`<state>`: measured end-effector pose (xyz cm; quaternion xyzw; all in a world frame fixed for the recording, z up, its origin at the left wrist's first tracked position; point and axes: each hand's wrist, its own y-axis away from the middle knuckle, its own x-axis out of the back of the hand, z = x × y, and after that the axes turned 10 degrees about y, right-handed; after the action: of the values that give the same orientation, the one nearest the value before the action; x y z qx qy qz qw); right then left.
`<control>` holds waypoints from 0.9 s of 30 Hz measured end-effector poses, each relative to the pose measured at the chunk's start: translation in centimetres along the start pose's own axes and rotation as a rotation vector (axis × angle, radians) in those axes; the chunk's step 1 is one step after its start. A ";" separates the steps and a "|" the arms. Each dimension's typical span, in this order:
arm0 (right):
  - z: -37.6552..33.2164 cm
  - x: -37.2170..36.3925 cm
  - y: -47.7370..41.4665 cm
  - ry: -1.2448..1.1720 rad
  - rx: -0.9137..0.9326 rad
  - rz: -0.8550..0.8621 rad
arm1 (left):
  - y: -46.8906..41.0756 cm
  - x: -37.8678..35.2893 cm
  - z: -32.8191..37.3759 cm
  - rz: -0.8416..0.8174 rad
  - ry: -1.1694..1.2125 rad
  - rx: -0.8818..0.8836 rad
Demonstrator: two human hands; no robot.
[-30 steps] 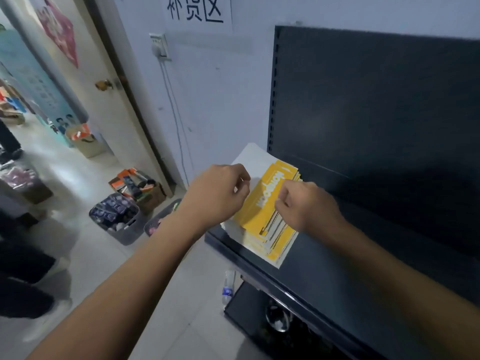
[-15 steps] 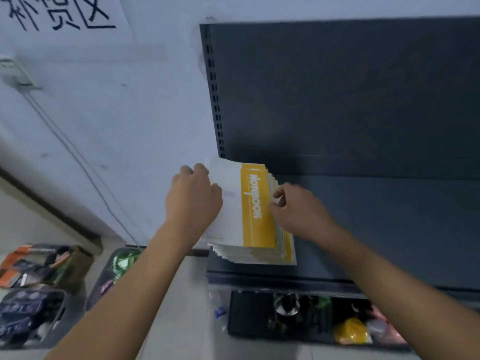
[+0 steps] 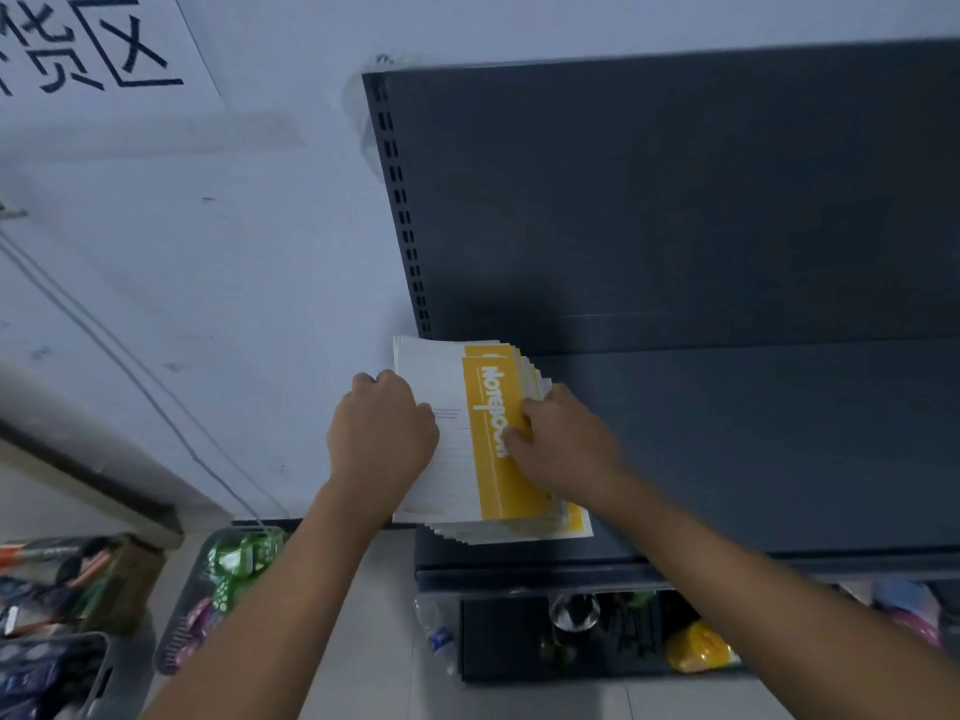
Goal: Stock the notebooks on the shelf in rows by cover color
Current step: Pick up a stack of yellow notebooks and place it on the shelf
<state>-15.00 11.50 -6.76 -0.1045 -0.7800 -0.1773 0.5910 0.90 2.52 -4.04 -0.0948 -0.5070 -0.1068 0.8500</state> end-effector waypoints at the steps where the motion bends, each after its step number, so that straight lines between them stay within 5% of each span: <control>1: -0.1 -0.2 0.4 0.028 0.015 0.016 | 0.2 0.0 0.0 0.008 -0.001 -0.015; 13: 0.2 -1.0 1.3 -0.017 0.091 0.038 | 0.6 1.3 -1.0 -0.079 0.100 0.074; 19: 0.2 -0.6 1.2 -0.268 -0.038 -0.030 | 0.9 0.8 -0.6 -0.061 0.067 0.047; 27: -0.2 -0.9 2.0 -0.243 -0.039 0.001 | 2.3 1.3 0.1 -0.023 0.027 0.031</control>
<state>-13.87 13.29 -7.24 -0.1371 -0.8423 -0.1780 0.4900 2.03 4.60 -3.01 -0.0745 -0.4983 -0.1101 0.8568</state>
